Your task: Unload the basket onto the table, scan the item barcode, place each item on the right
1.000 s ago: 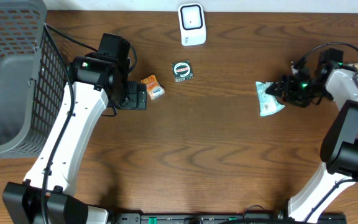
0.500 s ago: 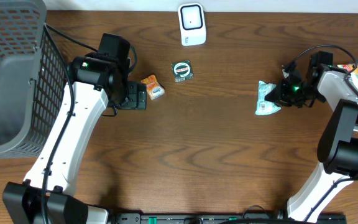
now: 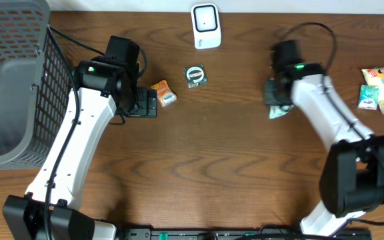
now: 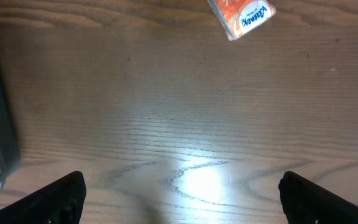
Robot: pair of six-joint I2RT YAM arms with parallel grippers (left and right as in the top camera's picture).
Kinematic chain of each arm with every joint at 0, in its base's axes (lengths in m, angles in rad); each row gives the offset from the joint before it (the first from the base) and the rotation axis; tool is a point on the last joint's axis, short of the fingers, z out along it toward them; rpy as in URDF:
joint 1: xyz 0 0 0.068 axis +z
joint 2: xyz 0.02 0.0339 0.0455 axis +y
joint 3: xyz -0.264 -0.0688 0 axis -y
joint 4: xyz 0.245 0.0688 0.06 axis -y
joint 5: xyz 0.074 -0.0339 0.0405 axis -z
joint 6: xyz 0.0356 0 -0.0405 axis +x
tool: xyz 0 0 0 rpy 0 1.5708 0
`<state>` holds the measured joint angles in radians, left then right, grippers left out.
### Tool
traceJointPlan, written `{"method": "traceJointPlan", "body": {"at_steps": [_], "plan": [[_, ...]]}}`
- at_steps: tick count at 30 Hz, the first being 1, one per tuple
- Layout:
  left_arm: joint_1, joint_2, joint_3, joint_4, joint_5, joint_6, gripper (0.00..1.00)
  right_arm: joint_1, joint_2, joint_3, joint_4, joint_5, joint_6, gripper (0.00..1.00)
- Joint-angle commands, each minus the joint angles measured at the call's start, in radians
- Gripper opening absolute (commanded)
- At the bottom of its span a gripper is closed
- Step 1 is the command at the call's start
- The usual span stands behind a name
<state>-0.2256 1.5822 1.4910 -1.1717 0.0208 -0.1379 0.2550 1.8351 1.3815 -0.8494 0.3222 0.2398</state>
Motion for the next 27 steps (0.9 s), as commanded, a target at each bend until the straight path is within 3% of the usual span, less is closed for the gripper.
{"method": "traceJointPlan", "body": {"at_steps": [1,5,12,13,17,21,26,27], "plan": [[0.0,0.003,-0.003,-0.004,-0.005,-0.005,0.98,0.135,0.024,-0.013,-0.005,0.473,0.158,0.01],[0.0,0.003,-0.003,-0.003,-0.005,-0.005,0.98,0.219,0.112,-0.049,-0.003,0.618,0.231,0.01],[0.0,0.003,-0.003,-0.004,-0.005,-0.005,0.98,0.232,0.29,-0.051,-0.04,0.594,0.231,0.01],[0.0,0.003,-0.003,-0.004,-0.005,-0.005,0.98,0.235,0.295,-0.051,-0.063,0.558,0.231,0.06],[0.0,0.003,-0.003,-0.004,-0.005,-0.005,0.98,0.259,0.287,-0.043,-0.089,0.36,0.225,0.12],[0.0,0.003,-0.003,-0.004,-0.005,-0.005,0.98,0.277,0.283,-0.024,-0.101,0.167,0.222,0.36],[0.0,0.003,-0.003,-0.003,-0.005,-0.005,0.98,0.267,0.26,0.127,-0.212,0.011,0.223,0.5],[0.0,0.003,-0.003,-0.004,-0.005,-0.005,0.98,0.249,0.243,0.191,-0.265,0.012,0.222,0.61]]}}
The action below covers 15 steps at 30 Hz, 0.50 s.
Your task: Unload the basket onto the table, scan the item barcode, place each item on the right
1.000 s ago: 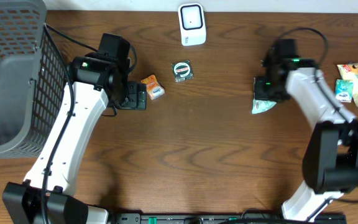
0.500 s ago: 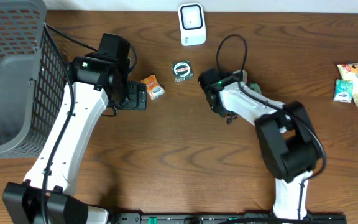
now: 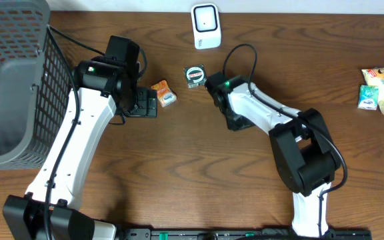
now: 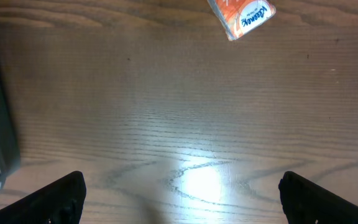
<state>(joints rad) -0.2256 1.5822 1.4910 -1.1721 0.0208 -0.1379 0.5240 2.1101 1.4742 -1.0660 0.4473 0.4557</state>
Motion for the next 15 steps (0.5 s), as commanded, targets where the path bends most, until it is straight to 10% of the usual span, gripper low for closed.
{"method": "traceJointPlan", "body": {"at_steps": [1,15], "plan": [[0.0,0.003,-0.003,-0.003,-0.005,-0.005,0.98,-0.04,-0.046,0.145,-0.082,-0.115,-0.006,0.95],[0.0,0.003,-0.003,-0.003,-0.005,-0.005,0.98,-0.358,-0.063,0.097,-0.087,-0.514,-0.64,0.84]]}}
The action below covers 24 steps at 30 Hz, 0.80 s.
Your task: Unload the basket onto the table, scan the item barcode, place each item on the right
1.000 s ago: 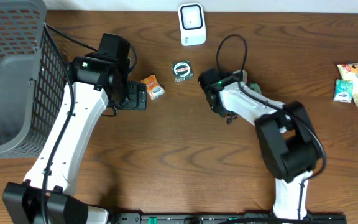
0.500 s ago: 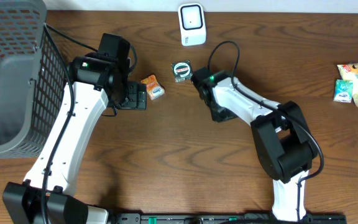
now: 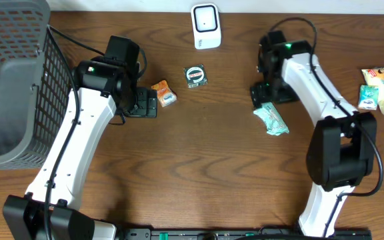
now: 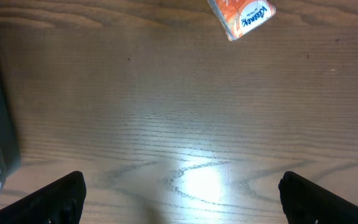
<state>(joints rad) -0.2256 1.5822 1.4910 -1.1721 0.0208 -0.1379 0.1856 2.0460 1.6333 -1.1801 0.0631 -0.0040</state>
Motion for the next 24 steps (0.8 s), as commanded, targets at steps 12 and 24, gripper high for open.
{"method": "traceJointPlan", "body": {"at_steps": [12,24], "plan": [[0.0,0.003,-0.003,-0.003,-0.005,-0.005,0.98,-0.029,0.002,-0.277,0.262,-0.145,-0.17,0.38],[0.0,0.003,-0.003,-0.003,-0.005,-0.005,0.98,0.016,0.001,-0.094,0.16,-0.191,0.089,0.01]]}}
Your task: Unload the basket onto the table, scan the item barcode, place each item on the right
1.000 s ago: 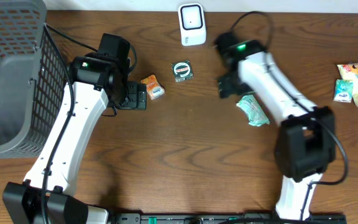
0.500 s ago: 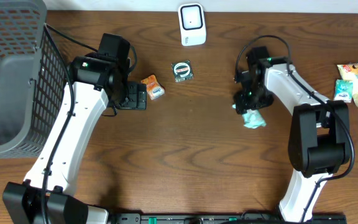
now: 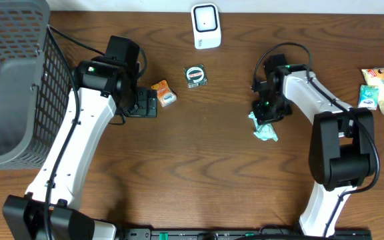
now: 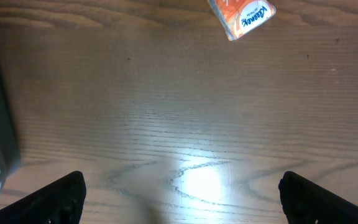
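A white barcode scanner (image 3: 206, 25) stands at the back middle of the table. My right gripper (image 3: 267, 110) sits to its right and nearer the front. It is shut on a teal packet (image 3: 265, 129), which sticks out below its fingers. An orange packet (image 3: 165, 93) (image 4: 241, 15) lies just beyond my left gripper (image 3: 145, 101) (image 4: 179, 199). That gripper is open over bare wood with nothing between its fingertips (image 4: 58, 194).
A round black-and-green packet (image 3: 195, 75) lies below the scanner. Several snack packets (image 3: 382, 83) rest at the far right edge. A grey mesh basket (image 3: 12, 80) fills the left side. A dark grey edge shows at the left of the left wrist view.
My right gripper has moved a little toward the front. The teal packet under it now looks more bunched and sits slightly further left. The left arm has not moved.
First my right gripper was right of centre with the teal packet beneath it. Then the arm reached left toward the round packet and the teal packet was hidden. Later it was back at the right with the packet showing below it, as now. My left gripper stayed open throughout.
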Robot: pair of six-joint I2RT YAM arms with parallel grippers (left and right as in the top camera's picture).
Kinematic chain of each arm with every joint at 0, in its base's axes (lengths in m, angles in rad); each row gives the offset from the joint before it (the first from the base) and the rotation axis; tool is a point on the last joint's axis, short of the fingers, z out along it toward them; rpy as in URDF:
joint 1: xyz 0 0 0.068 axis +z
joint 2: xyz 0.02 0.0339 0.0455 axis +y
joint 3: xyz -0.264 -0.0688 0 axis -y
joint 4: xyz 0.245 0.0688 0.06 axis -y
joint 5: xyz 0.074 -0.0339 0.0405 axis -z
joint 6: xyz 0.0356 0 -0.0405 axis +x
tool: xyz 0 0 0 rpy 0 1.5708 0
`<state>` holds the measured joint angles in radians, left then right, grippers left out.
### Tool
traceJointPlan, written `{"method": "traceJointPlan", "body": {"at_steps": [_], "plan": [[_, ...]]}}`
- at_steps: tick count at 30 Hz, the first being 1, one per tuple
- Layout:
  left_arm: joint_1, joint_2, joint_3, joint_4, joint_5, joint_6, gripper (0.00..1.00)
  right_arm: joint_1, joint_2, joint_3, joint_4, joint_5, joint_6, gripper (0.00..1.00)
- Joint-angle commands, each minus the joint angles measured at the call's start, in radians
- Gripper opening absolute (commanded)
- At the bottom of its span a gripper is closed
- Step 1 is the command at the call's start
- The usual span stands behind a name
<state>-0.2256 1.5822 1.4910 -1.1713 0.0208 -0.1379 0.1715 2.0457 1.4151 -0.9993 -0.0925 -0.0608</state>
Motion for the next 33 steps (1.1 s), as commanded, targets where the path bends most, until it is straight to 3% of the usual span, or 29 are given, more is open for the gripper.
{"method": "traceJointPlan", "body": {"at_steps": [1,4,8,13,20,27,33], "plan": [[0.0,0.003,-0.003,-0.004,-0.005,-0.005,0.98,0.038,0.001,0.166,-0.024,-0.04,0.191,0.01],[0.0,0.003,-0.003,-0.004,-0.005,-0.005,0.98,0.067,0.001,0.294,0.047,-0.117,0.299,0.01],[0.0,0.003,-0.003,-0.004,-0.005,-0.005,0.98,0.116,0.001,0.346,0.303,-0.148,0.373,0.01],[0.0,0.003,-0.003,-0.004,-0.005,-0.005,0.98,0.192,0.003,0.344,0.61,0.067,0.515,0.01],[0.0,0.003,-0.003,-0.004,-0.005,-0.005,0.98,0.202,0.016,0.376,0.861,0.057,0.592,0.01],[0.0,0.003,-0.003,-0.004,-0.005,-0.005,0.98,0.193,0.339,0.782,0.76,0.066,0.529,0.04],[0.0,0.003,-0.003,-0.004,-0.005,-0.005,0.98,0.193,0.418,0.846,0.745,0.215,0.462,0.03]]}}
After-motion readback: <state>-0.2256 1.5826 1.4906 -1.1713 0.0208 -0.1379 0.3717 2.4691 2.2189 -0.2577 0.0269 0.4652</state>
